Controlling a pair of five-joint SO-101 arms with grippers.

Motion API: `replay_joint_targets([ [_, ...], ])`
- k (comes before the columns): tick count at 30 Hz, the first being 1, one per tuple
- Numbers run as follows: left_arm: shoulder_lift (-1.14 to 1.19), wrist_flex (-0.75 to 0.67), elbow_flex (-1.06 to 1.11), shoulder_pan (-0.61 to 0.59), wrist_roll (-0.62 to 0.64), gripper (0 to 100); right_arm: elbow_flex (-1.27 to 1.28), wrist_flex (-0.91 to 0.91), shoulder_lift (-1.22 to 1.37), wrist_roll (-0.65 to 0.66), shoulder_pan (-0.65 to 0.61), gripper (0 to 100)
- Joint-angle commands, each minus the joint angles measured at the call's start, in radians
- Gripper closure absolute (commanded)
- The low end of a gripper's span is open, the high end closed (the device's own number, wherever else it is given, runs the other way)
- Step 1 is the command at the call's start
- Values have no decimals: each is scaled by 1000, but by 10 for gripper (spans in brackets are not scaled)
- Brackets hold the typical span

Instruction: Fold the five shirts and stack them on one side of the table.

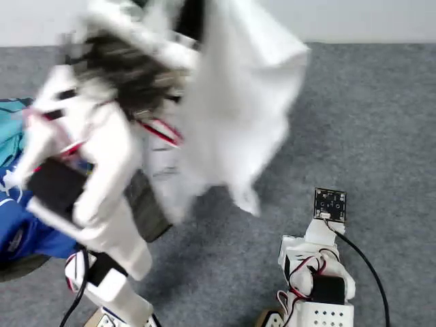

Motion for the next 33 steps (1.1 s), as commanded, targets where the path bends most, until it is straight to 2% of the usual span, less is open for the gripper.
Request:
replay_joint_targets([
  [1,-28,91,124,31,5,995,11,5,-16,-3,-1,987],
  [8,-28,324,587,-46,166,995,11,5,-16,-3,-1,987],
  [12,-37,322,891,-144,163,995,11,5,-16,-3,-1,987],
  [16,-34,321,1090,-222,158,995,11,5,-16,-3,-1,987],
  [25,-55,325,1162,-331,109,992,11,5,-16,-3,-1,987],
  [27,-94,325,1165,-327,109,953,11,5,-16,-3,-1,987],
  [31,-203,325,1165,-296,114,814,11,5,-16,-3,-1,987],
  [33,-255,325,1165,-276,115,790,11,5,-16,-3,-2,987],
])
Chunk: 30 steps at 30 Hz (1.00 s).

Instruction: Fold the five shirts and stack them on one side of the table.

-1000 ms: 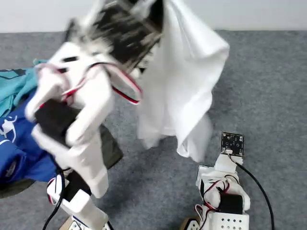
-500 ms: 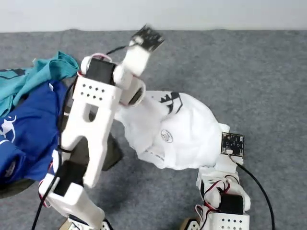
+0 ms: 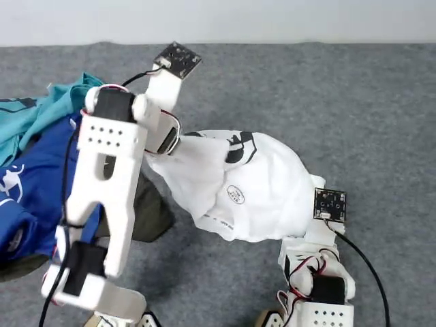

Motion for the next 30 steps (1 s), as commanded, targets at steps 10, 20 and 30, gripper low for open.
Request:
replay_joint_targets([
  [10,-345,25,54,-11,-8,791,11,5,-16,-3,-4,987],
  [20,-428,25,59,83,-8,857,9,-8,-16,-2,-1,984],
  [30,-425,-78,309,345,-8,880,-307,-4,-16,20,277,983],
])
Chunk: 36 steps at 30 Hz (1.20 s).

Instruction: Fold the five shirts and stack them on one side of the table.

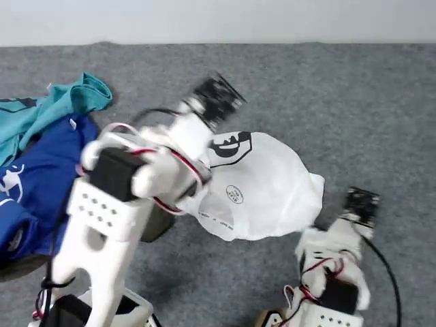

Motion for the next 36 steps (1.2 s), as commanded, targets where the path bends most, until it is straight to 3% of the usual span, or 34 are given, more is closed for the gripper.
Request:
replay_joint_targets([
  [1,-26,-91,87,38,-8,879,-158,-4,-13,38,74,983],
  [5,-15,-201,193,57,-8,877,-278,-2,-10,94,148,983],
  [11,150,-305,209,147,-8,877,-414,-2,-5,172,371,987],
  [21,427,-517,206,324,-8,876,-439,-2,-13,221,673,987],
  [28,600,-480,47,405,-6,815,-437,-2,-13,221,800,987],
  [36,824,-374,-183,460,-6,800,-434,-2,-13,221,822,988],
])
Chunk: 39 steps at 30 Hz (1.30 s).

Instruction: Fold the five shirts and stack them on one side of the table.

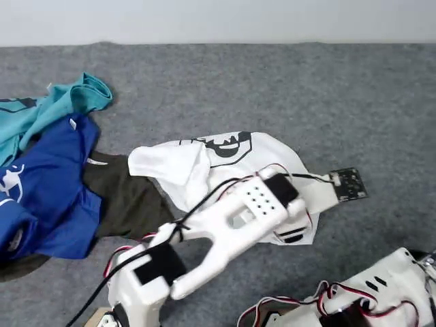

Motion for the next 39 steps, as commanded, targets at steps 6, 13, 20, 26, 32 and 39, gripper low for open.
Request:
replay_joint_targets([
  [6,204,109,-222,78,-6,802,-44,-2,1,11,13,988],
  [13,267,149,-300,15,6,968,-44,-2,1,11,15,988],
  [20,189,353,-404,-64,-11,994,-44,-2,1,11,10,988],
  [26,69,456,-398,-155,-15,995,-43,-2,1,11,8,988],
  [32,-117,456,-229,-238,-29,995,-43,-2,1,11,7,988],
  [39,-445,456,65,-362,-38,995,-41,-2,1,11,-27,988],
])
